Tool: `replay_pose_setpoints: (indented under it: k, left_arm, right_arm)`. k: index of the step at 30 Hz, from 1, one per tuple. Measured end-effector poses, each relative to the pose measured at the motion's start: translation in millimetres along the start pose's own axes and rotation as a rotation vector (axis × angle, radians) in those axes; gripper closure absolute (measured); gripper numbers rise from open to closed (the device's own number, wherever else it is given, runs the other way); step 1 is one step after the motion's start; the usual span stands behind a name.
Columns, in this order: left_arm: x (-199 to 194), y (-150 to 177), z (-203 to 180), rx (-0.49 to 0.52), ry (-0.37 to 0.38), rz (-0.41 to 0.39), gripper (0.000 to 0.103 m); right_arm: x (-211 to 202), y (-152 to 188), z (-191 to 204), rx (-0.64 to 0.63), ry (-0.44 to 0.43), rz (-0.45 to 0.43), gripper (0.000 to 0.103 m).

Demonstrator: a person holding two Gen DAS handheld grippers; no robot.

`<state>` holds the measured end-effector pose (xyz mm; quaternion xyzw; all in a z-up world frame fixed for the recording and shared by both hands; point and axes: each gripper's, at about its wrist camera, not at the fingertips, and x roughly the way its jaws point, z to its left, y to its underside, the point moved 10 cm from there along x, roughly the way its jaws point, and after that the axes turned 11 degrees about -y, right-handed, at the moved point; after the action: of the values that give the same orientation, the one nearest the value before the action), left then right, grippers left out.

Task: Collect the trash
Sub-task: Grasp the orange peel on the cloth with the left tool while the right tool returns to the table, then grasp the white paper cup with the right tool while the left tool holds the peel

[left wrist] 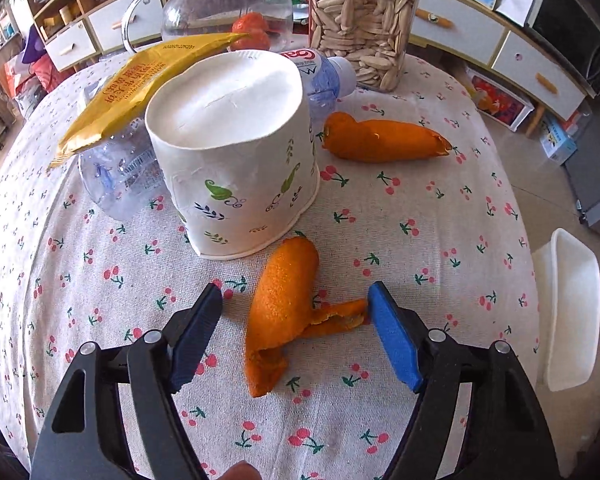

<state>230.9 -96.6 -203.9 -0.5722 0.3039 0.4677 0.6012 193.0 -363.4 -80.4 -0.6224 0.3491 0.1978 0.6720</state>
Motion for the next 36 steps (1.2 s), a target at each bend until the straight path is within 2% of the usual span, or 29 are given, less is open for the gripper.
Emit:
replay_pose_setpoints:
  k: [2,4,5,10,13,16,21,24,27,33,34,35,36]
  left_arm:
    - [-1.9,-1.0,-2.0,0.01,0.002,-0.018,0.036]
    - [-4.4,-1.5,-2.4,0.032,0.012,-0.029,0.049]
    - [-6.0,-1.1,-1.6,0.043,0.019,-0.03,0.052]
    - [-19.4,6.8,10.6,0.086,0.088,0.003,0.069]
    - [-33.0,16.0,31.2,0.111,0.087,0.005,0.072]
    - [-41.7,29.7,52.7,0.122,0.089,-0.011,0.073]
    - [-36.8,51.8,89.7,0.068,0.082,-0.012,0.079]
    - [-36.8,54.2,101.3,0.034,0.117,0.01,0.08]
    - [-40.6,49.5,109.2,0.027,0.115,-0.013,0.08]
    - [-35.2,50.2,119.8,-0.019,0.15,0.025,0.08]
    - [-35.0,50.0,121.3,-0.027,0.157,0.029,0.08]
    - [-34.9,50.0,122.9,-0.033,0.161,0.032,0.08]
    - [-34.7,49.4,124.0,-0.038,0.163,0.032,0.08]
  right_arm:
    - [3.4,0.1,8.0,-0.015,-0.007,0.006,0.007]
    - [7.2,-0.4,16.1,-0.028,-0.021,0.011,0.007]
    - [9.2,-0.4,21.3,-0.037,-0.034,0.013,0.007]
    - [24.2,5.2,62.0,-0.124,-0.125,0.041,0.007]
    - [30.3,10.5,102.1,-0.219,-0.218,0.046,0.007]
    - [29.1,15.2,148.9,-0.297,-0.368,0.031,0.007]
    - [17.2,27.6,216.7,-0.431,-0.593,0.012,0.007]
    - [15.7,30.3,248.9,-0.508,-0.623,0.001,0.007]
    - [24.4,34.7,272.0,-0.548,-0.638,0.017,0.007]
    - [38.8,38.9,301.0,-0.601,-0.67,0.027,0.007]
    - [40.2,37.9,303.1,-0.59,-0.686,0.031,0.009]
    - [41.6,37.4,305.3,-0.578,-0.707,0.043,0.019]
    - [44.1,38.7,306.6,-0.572,-0.724,0.068,0.036]
